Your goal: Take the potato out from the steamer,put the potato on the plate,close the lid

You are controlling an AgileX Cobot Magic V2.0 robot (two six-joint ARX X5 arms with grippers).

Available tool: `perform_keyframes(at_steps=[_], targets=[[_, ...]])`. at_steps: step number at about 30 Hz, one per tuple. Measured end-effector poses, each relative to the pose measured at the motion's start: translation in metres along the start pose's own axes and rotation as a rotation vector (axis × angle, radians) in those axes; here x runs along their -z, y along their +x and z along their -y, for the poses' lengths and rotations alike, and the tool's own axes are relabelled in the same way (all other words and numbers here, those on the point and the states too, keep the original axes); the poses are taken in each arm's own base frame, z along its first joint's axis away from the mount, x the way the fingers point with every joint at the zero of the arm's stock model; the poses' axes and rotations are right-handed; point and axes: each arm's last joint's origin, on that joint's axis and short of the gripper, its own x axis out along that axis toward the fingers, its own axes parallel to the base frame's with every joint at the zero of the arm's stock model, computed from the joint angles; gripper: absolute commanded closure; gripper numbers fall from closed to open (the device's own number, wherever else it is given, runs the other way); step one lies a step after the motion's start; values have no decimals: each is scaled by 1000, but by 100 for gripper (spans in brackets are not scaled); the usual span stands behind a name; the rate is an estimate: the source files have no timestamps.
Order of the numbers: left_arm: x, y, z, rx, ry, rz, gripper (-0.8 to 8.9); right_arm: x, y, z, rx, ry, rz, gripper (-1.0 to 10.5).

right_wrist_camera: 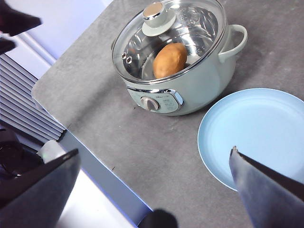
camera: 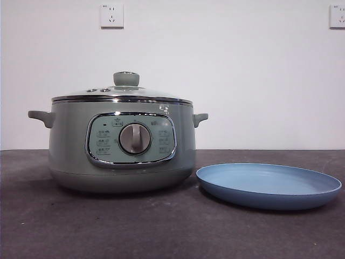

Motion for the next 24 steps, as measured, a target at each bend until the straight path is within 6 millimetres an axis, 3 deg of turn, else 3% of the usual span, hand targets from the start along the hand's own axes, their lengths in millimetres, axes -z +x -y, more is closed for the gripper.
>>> perform_keyframes(at_steps=[12,24], targets=[[-54,76,-24,-62,84,-55,208,0,0,0,0,0,0,350],[-67,166,-34,-126,226,-170,208,0,0,0,0,0,-1,350]])
